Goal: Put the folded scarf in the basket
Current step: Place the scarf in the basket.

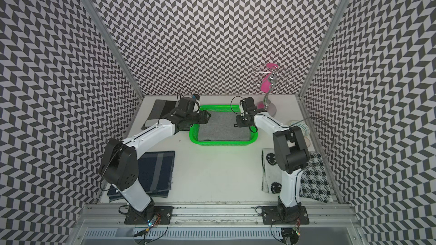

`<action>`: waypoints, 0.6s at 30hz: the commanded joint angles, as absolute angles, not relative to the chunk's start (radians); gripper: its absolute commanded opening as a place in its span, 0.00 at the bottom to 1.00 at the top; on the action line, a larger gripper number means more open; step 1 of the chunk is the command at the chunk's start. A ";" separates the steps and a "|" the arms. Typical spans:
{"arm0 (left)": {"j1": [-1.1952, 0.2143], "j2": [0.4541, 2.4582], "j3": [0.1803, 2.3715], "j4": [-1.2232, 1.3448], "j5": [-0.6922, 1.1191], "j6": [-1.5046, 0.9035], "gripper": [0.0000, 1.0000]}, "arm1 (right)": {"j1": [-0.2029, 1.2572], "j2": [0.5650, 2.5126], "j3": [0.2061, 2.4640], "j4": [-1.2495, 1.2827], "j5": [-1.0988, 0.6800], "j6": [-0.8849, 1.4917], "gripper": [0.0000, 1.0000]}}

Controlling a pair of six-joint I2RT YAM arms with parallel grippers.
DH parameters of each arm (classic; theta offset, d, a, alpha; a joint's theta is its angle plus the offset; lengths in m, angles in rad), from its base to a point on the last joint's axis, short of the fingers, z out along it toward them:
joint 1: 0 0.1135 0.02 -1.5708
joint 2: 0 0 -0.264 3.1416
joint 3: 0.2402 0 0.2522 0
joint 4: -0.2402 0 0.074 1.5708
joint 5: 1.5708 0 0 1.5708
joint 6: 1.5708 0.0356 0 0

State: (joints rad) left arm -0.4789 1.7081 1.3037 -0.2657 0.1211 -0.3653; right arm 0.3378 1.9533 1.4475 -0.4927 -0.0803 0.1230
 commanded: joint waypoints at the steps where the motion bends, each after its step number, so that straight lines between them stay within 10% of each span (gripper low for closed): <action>1: -0.510 1.636 1.244 -0.214 0.171 -0.388 0.54 | 0.340 1.893 1.444 -0.459 -0.102 0.129 0.35; 18: -0.717 1.213 0.881 -0.129 0.161 -0.508 0.55 | 0.555 1.192 0.946 -0.722 0.101 0.483 0.50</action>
